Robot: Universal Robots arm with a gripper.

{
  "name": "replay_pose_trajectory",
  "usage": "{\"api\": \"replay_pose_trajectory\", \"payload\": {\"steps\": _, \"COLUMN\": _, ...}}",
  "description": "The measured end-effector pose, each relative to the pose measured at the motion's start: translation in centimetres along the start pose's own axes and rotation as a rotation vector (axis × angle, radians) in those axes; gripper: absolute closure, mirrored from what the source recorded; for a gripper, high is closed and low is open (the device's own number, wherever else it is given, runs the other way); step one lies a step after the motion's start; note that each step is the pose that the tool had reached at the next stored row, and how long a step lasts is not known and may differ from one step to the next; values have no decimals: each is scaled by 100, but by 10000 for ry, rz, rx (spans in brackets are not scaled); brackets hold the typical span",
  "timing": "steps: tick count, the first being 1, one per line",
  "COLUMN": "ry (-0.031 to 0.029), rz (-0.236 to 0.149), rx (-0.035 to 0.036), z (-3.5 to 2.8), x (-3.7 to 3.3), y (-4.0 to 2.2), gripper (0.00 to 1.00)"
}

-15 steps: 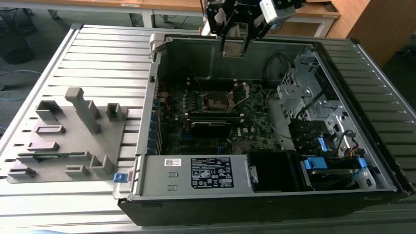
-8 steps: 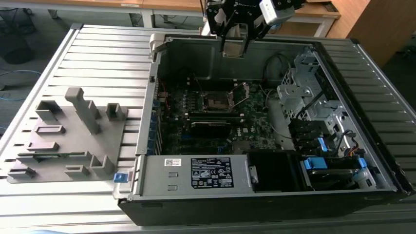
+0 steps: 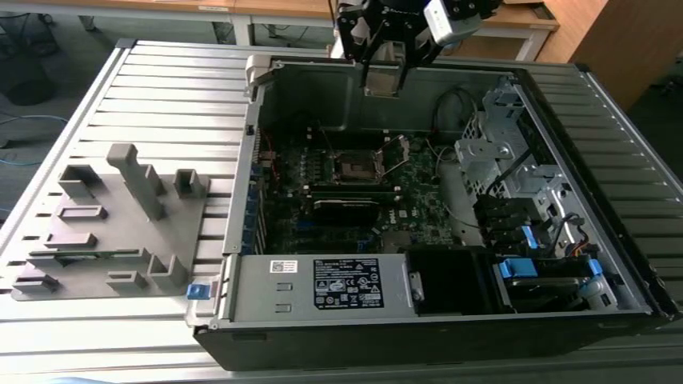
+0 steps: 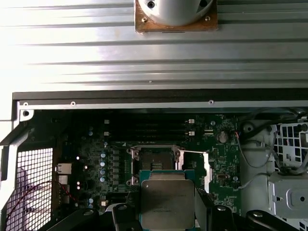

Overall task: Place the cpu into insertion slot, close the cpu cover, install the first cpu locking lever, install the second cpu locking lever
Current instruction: 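Place the cpu into insertion slot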

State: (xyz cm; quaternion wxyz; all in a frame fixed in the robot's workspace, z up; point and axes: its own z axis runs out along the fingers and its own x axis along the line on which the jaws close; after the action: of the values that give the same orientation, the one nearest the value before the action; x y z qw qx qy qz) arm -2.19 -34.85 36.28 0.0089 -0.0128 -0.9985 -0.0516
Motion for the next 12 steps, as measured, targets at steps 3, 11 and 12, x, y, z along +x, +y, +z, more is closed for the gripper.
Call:
{"api": "replay_pose_trajectory", "payload": {"steps": 3, "ry": -11, "rz": -1, "rx": 1, "z": 21, "x": 6, "y": -2, "gripper": 46}}
{"api": "replay_pose_trajectory", "payload": {"steps": 11, "ry": -16, "rz": -2, "rx": 1, "z": 29, "x": 9, "y": -3, "gripper": 46}}
{"api": "replay_pose_trajectory", "payload": {"steps": 12, "ry": -16, "rz": -2, "rx": 1, "z": 30, "x": 9, "y": -3, "gripper": 46}}
